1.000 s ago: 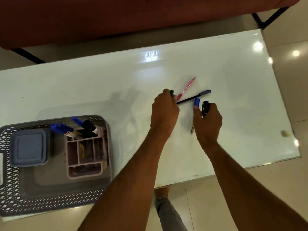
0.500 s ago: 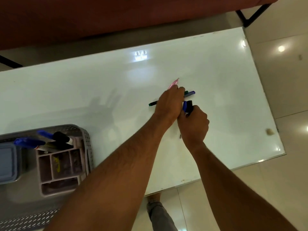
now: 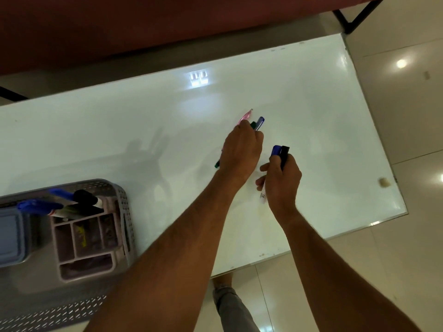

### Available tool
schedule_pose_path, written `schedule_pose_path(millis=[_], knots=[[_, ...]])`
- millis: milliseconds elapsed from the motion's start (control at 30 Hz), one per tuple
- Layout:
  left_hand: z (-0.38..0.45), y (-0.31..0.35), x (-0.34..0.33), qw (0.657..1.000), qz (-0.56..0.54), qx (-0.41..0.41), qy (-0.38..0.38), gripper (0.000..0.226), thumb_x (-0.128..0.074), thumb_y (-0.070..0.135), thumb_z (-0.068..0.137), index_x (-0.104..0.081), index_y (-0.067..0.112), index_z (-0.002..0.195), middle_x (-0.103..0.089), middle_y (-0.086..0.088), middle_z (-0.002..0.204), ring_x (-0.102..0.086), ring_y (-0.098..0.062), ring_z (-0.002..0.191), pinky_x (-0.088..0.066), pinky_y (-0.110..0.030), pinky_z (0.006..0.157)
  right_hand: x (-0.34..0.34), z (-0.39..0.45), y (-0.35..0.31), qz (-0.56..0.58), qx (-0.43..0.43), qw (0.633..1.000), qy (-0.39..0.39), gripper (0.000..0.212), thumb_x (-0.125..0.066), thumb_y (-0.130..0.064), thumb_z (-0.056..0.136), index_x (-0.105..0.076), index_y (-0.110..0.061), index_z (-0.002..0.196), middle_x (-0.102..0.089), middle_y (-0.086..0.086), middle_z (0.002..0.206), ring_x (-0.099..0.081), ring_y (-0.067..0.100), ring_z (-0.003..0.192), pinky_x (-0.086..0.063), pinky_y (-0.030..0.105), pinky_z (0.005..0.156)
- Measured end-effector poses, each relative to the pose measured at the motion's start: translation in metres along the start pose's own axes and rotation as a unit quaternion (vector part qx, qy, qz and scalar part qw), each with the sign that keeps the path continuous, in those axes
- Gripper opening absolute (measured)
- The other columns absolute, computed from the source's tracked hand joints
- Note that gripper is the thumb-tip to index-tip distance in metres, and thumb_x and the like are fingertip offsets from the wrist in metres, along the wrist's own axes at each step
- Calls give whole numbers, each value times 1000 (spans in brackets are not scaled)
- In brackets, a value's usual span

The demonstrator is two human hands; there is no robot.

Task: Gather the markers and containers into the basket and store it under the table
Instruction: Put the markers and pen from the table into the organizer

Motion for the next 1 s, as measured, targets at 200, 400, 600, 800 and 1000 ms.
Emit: schedule_pose_path(millis=[200, 400, 600, 800, 1000], knots=[[-41, -27, 58, 966, -245, 11, 77, 25, -40, 30, 110, -49, 13, 94, -45, 12, 65, -49, -3, 54, -38, -19, 53, -16, -19, -30, 136, 6, 985, -106, 17, -45, -2, 96, -56, -10, 107, -62, 10, 79, -68, 25, 63, -59, 37, 62], [-100, -71, 142, 901, -425, -21, 85, 15, -43, 5, 108, -58, 5, 108, -52, 0, 75, -49, -14, 64, -46, -24, 64, -54, -67, -62, 216, 5, 955, -204, 28, -41, 5, 98, -62, -12, 109, -65, 8, 79, -69, 27, 72, -59, 46, 80], [-164, -122, 229, 867, -467, -37, 168, 41, -41, -16, 100, -52, 8, 131, -64, -9, 94, -68, -24, 89, -57, -34, 89, -98, -149, -89, 284, -14, 905, -315, 28, -39, 9, 97, -59, -12, 98, -60, 3, 73, -63, 24, 69, -51, 43, 79], [-205, -176, 288, 838, -487, -86, 230, 63, -36, -24, 96, -35, 17, 144, -53, -14, 98, -55, -27, 82, -50, -42, 87, -135, -226, -102, 320, 44, 866, -383, 23, -42, 4, 90, -57, -12, 97, -58, 4, 79, -59, 25, 78, -54, 35, 79], [-227, -208, 282, 837, -475, -47, 268, 49, -38, -24, 97, -38, 9, 133, -49, -23, 99, -53, -38, 84, -49, -53, 86, -161, -267, -84, 266, 126, 901, -320, 21, -44, -1, 94, -57, -16, 95, -60, 4, 83, -58, 31, 87, -49, 53, 97]])
Point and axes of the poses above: each hand's wrist, its own z-axis towards the middle knuckle, its own x-axis out of the back of the hand, y = z × x, the point moved 4 cm from there along z, towards the middle knuckle
